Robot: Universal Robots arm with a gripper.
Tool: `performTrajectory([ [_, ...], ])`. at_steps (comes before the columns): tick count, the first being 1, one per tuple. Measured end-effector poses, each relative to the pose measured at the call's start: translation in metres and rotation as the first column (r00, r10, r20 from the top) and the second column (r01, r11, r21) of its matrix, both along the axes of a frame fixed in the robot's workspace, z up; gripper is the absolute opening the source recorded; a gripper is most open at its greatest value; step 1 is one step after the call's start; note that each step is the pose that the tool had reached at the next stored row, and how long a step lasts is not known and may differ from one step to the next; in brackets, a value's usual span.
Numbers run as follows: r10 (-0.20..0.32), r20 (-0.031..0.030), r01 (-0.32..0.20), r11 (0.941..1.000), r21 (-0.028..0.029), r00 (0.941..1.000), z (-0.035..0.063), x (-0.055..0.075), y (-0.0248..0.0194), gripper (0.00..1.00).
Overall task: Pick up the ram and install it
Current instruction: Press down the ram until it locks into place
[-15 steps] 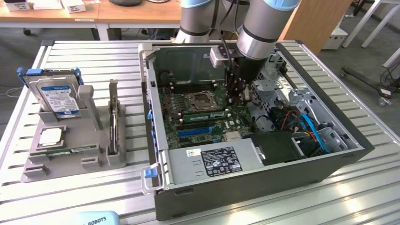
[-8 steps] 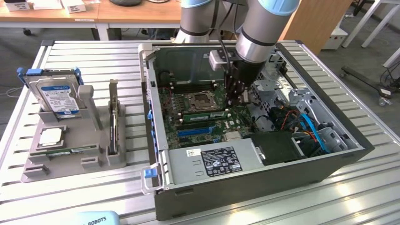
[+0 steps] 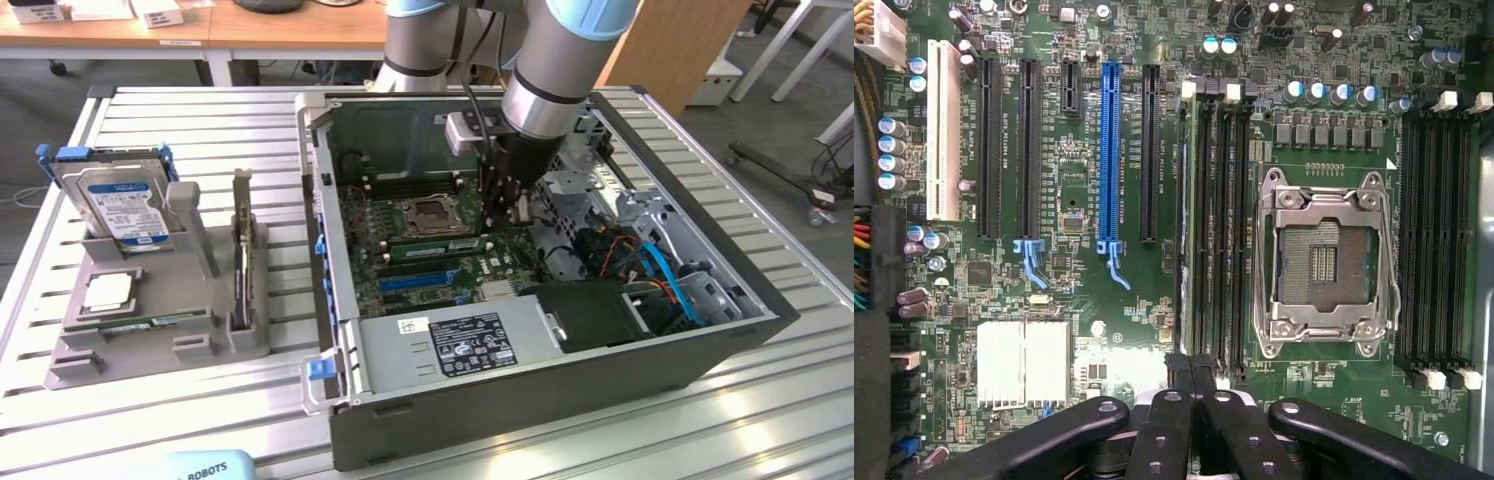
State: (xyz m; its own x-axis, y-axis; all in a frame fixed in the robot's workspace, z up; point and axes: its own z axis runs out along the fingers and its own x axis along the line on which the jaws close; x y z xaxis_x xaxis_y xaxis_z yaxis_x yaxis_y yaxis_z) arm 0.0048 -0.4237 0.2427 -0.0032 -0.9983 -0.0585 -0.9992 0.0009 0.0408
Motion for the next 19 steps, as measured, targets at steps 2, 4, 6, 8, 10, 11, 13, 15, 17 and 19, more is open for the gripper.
performTrajectory([
  [2, 0.0, 0.0001, 0.0, 1.0, 0.0003, 1.0, -0.0005, 0.0, 0.0012, 0.1],
  [4, 0.0, 0.0, 0.0, 1.0, -0.002, 1.0, -0.0011, 0.0, 0.003, 0.1],
  [6, 0.0, 0.0001, 0.0, 1.0, -0.0073, 1.0, -0.0018, 0.0, 0.005, 0.1],
  [8, 0.0, 0.0002, 0.0, 0.9999, -0.0172, 1.0, -0.0021, 0.0, 0.0051, 0.1],
  [10, 0.0, 0.0001, 0.0, 0.9995, -0.0315, 1.0, -0.0022, 0.0, 0.0051, 0.1],
  [11, 0.0, 0.0001, 0.0, 0.9993, -0.0364, 1.0, -0.0023, 0.0001, 0.0051, 0.1],
  [13, 0.0, 0.0, 0.0, 0.9993, -0.0377, 1.0, -0.0023, 0.0001, 0.005, 0.1],
  [15, 0.0, 0.0001, 0.0, 0.9993, -0.0375, 1.0, -0.0033, 0.0, 0.0052, 0.1],
  [17, 0.0, 0.0001, 0.0, 0.9993, -0.0377, 1.0, -0.0054, 0.0, 0.0051, 0.1],
  [19, 0.0, 0.0, 0.0, 0.9993, -0.0379, 1.0, -0.0061, 0.0, 0.0051, 0.1],
])
